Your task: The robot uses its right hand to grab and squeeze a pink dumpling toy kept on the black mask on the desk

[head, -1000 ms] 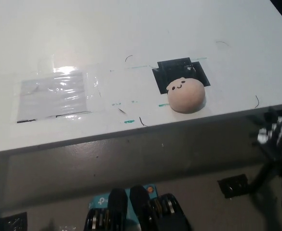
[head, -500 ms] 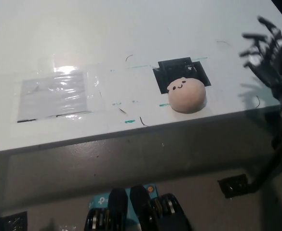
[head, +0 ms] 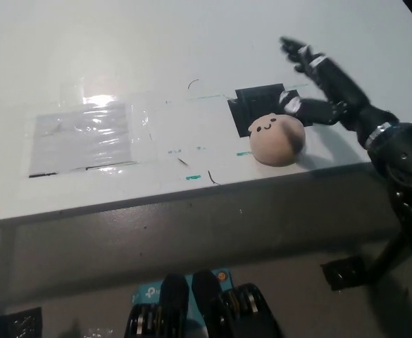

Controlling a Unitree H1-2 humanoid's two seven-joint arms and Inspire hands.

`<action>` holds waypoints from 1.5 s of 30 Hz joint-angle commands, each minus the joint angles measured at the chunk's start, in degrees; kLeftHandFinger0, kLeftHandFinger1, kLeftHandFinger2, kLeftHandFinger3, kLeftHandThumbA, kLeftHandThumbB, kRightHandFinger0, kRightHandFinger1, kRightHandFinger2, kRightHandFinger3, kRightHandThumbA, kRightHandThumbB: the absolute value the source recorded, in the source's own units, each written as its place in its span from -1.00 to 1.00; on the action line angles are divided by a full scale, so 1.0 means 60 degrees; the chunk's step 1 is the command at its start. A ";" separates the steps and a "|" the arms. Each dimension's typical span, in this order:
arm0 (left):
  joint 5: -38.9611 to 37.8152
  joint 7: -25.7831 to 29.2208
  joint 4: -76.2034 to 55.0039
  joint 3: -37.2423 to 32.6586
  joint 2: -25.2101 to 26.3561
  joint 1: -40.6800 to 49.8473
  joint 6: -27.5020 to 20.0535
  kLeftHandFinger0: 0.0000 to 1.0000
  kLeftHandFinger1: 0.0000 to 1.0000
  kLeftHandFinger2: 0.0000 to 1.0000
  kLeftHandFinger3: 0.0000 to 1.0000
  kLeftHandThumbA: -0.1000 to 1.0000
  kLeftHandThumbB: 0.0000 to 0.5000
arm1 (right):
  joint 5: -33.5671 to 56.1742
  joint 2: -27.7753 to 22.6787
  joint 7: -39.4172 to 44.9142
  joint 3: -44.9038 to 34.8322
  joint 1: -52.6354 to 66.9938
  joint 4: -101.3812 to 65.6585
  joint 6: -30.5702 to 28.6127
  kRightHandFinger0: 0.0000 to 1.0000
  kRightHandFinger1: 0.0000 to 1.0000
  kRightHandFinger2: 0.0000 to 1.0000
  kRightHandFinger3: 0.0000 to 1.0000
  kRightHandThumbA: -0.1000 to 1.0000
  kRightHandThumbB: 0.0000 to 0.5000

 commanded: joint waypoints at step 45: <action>-0.0203 -0.0294 -0.0272 0.0045 0.0333 -0.0278 -0.0149 -1.00 -0.99 -0.83 -0.84 1.00 1.00 | -0.5473 0.1732 -0.7955 0.1154 -0.0523 0.5720 -0.6287 -1.00 -0.69 0.06 -0.35 -1.00 -0.54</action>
